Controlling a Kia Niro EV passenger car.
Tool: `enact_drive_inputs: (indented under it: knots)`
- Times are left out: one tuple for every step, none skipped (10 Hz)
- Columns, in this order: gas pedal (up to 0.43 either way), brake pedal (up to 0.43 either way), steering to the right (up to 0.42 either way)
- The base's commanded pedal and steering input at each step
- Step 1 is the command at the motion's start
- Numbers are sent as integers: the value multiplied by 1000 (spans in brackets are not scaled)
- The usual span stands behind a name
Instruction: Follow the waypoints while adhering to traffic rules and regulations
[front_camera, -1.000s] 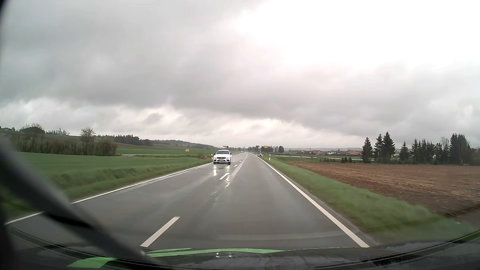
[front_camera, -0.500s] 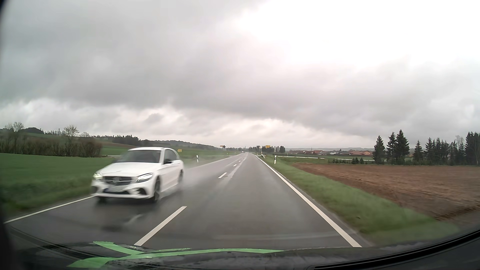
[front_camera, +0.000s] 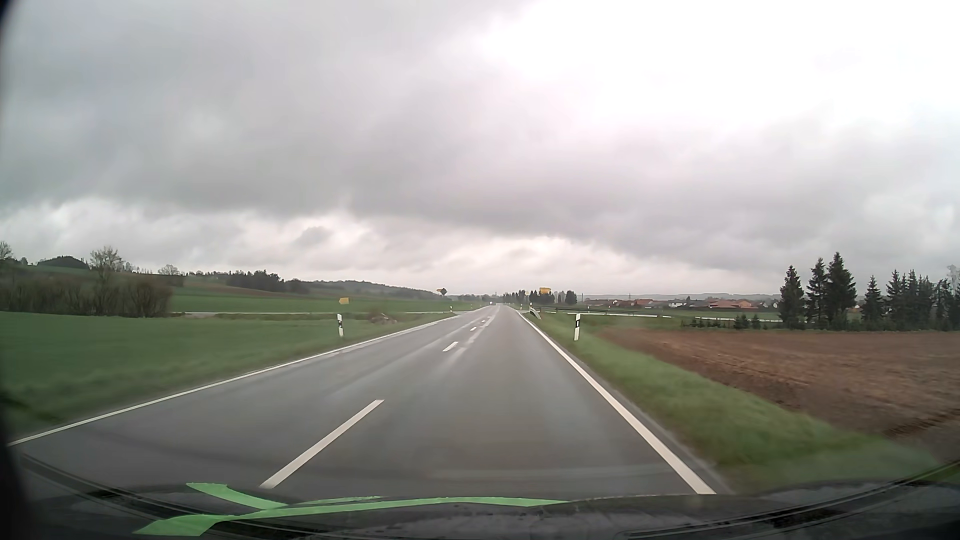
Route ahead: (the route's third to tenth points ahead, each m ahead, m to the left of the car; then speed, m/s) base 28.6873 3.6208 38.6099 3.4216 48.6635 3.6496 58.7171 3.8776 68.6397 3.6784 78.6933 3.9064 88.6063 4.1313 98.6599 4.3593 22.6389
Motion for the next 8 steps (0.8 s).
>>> enact_drive_inputs:
  knots:
    - [47, 0, -5]
    - [39, 0, -5]
    - [39, 0, -5]
    - [59, 0, -5]
    - [79, 0, -5]
    - [118, 0, -5]
    - [130, 0, -5]
    - [130, 0, -5]
